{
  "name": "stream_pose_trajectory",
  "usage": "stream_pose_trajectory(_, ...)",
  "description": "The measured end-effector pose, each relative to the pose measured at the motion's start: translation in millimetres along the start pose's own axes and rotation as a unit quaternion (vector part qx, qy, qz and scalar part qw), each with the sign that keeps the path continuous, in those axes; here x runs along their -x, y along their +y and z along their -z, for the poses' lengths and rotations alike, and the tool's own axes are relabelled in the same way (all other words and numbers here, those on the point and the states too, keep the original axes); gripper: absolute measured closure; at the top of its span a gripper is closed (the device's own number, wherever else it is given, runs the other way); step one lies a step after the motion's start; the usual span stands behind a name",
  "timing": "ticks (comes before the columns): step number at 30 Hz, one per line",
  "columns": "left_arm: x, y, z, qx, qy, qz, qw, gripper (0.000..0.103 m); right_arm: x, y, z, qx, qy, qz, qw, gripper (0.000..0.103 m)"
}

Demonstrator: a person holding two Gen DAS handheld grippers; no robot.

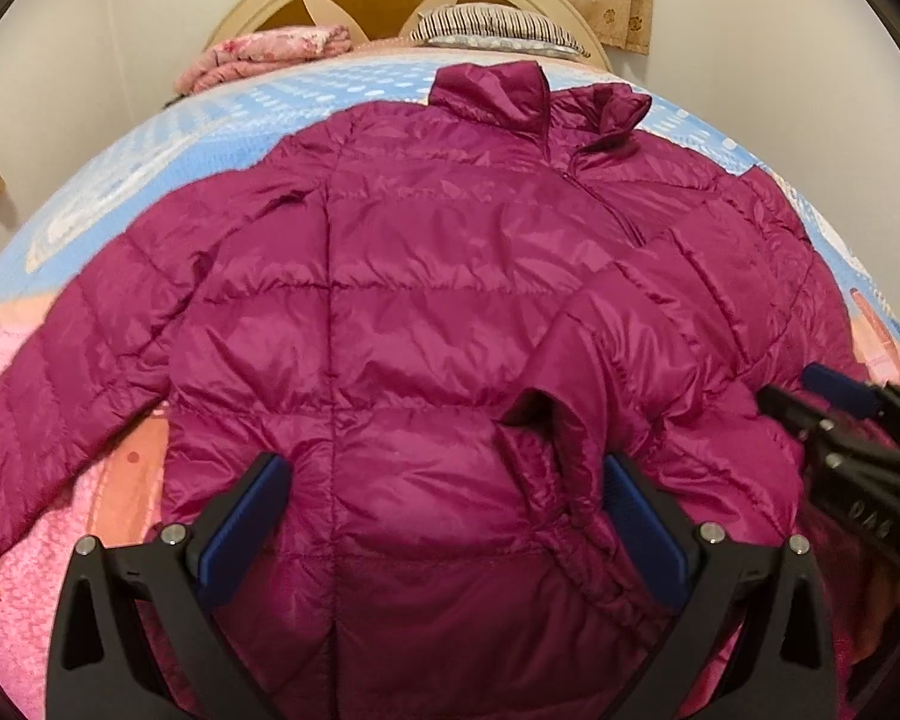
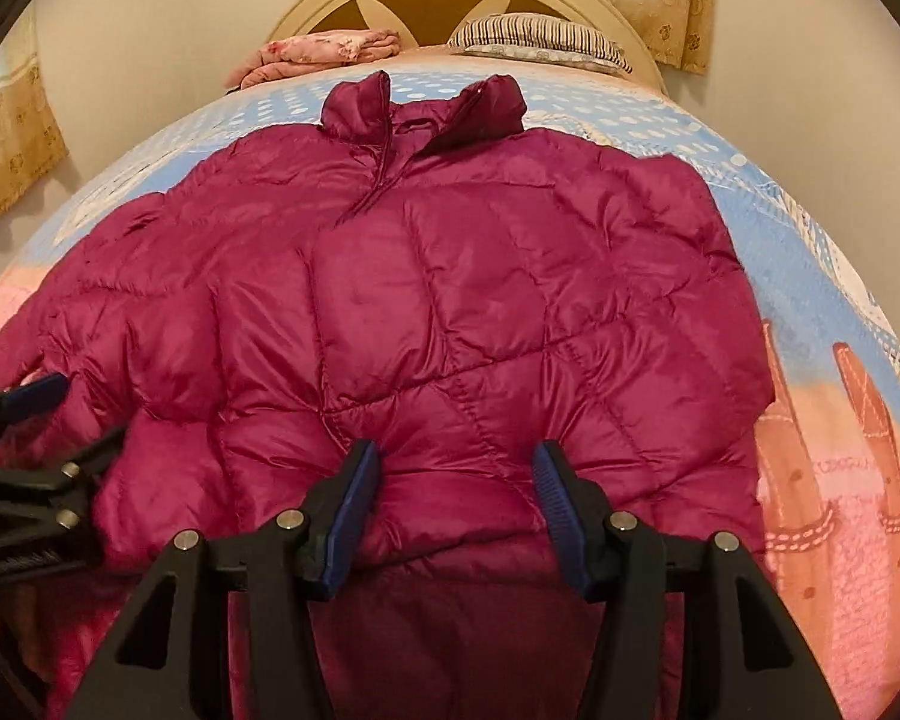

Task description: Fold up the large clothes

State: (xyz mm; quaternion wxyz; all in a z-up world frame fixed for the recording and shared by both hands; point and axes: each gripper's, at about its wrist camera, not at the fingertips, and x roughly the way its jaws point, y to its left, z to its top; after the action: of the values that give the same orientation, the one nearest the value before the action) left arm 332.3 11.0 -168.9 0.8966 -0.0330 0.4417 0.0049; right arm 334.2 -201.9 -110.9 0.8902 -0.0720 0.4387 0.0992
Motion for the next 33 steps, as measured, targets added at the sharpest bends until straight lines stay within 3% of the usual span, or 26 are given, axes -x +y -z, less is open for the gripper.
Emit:
stream_pose_trajectory(4, 10, 7, -2, 0.001, 0.010, 0.019, 0.9998, 0.000, 0, 3, 1, 0.010, -0.006, 0.013, 1.000, 0.046)
stream_pose_trajectory(10, 76, 35, 12, -0.026, -0.061, -0.040, 0.9970, 0.000, 0, -1, 0, 0.005, -0.010, 0.009, 1.000, 0.045)
stream_pose_trajectory(13, 99, 63, 23, -0.033, -0.077, -0.093, 0.9921, 0.000, 1, -2, 1, 0.003, -0.012, 0.007, 1.000, 0.045)
stream_pose_trajectory(19, 128, 152, 55, 0.029, -0.089, -0.181, 0.9789, 0.000, 2, 1, 2, 0.008, -0.016, 0.014, 1.000, 0.044)
stream_pose_trajectory(24, 124, 238, 72, 0.131, -0.059, -0.235, 0.9614, 0.000, 3, 1, 2, 0.008, -0.018, 0.016, 1.000, 0.044)
stream_pose_trajectory(27, 114, 262, 79, 0.179, -0.044, -0.214, 0.9593, 0.000, 4, 0, 3, 0.008, -0.018, 0.016, 1.000, 0.043)
stream_pose_trajectory(33, 96, 270, 82, 0.216, -0.042, -0.172, 0.9602, 0.003, 4, 0, 3, 0.009, -0.018, 0.017, 1.000, 0.042)
